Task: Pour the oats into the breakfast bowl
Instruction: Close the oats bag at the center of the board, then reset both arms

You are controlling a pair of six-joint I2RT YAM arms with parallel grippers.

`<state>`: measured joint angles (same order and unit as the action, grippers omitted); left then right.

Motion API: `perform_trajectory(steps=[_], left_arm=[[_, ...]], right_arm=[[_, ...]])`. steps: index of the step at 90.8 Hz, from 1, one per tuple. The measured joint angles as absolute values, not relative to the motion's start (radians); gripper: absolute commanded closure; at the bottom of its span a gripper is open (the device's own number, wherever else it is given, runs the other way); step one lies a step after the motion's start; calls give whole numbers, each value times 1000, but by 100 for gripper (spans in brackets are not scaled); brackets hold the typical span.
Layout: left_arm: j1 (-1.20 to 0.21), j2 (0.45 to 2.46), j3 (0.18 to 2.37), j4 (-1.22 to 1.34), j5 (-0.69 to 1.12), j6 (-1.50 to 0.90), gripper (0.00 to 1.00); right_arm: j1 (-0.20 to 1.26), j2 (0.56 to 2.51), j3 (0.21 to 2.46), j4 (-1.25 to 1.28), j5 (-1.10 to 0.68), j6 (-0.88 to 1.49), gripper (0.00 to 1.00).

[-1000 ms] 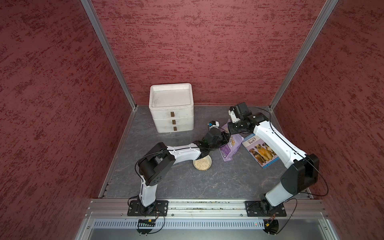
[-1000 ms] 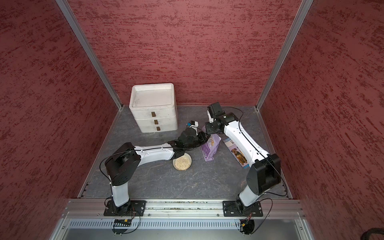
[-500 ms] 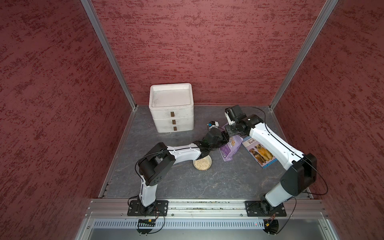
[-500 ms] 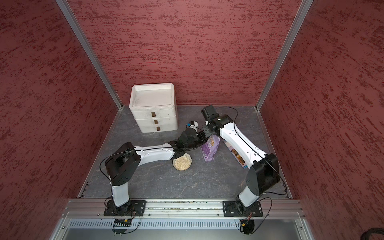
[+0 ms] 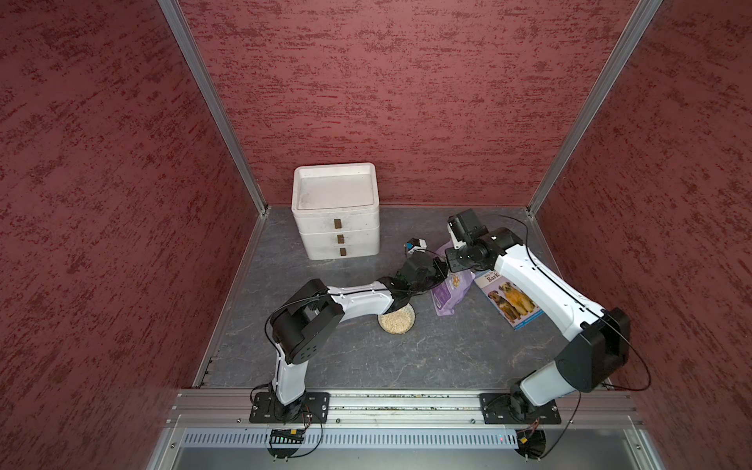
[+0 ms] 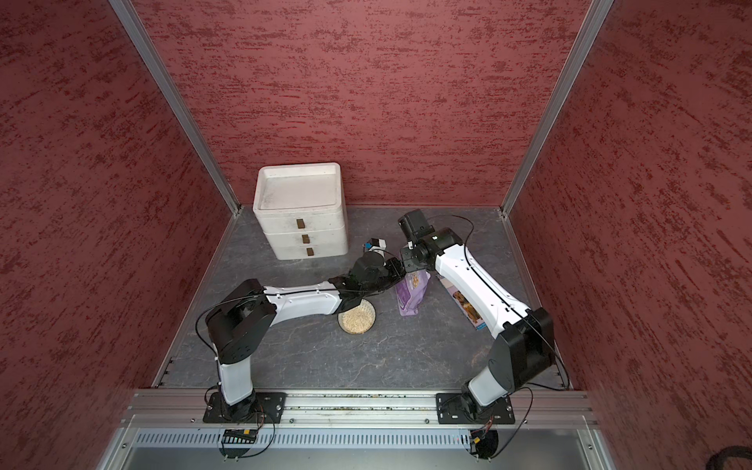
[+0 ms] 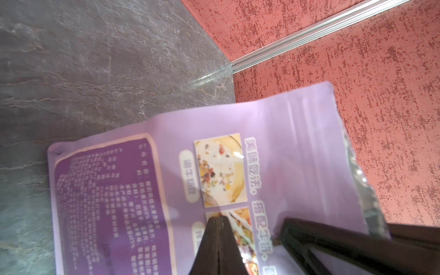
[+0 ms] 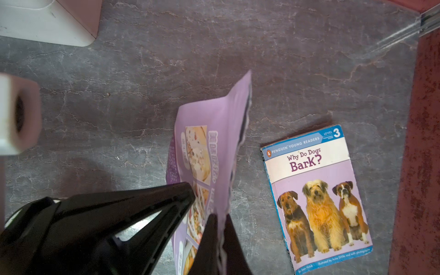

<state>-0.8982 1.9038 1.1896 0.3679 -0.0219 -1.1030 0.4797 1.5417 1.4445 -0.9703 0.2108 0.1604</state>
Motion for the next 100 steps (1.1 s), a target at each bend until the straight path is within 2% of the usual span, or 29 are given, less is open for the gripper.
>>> perform_trajectory(steps=[7,12,19,27,32,34,58,61,63,66,68,73,88,100], left_arm=[[-898,1900,1183,367,-25,-1095,91],[-898,1887,1172,362,-25,-1071,81],[-896,1846,1152,344,-30,-1033,49],[-884,1732,1090,302,-47,-962,29],[-863,1641,1048,265,-66,-924,7],[-849,1595,1032,243,-73,-900,2],[-552,1113,915,-64,-219,-629,0],[-516,1067,894,-94,-235,-601,0],[-492,1040,877,-112,-248,-582,0],[-461,1009,852,-130,-265,-559,0],[-440,993,833,-140,-276,-544,0],[-384,962,780,-160,-308,-505,0],[-214,916,622,-184,-361,-394,0],[-72,870,547,-151,-380,-354,0]], right_arm=[[473,1512,1415,-956,202,168,100],[470,1503,1405,-950,197,174,100],[464,1502,1401,-940,191,179,100],[457,1502,1398,-931,181,184,100],[454,1502,1397,-927,175,184,100],[453,1502,1396,-925,173,185,100],[448,1476,1347,-854,152,202,99],[445,1475,1347,-853,146,205,71],[444,1474,1346,-852,141,207,48],[442,1471,1341,-834,139,215,25],[441,1466,1336,-817,136,217,16],[439,1440,1308,-772,136,225,3],[434,1277,1177,-623,160,243,2],[430,1057,994,-368,258,228,2]])
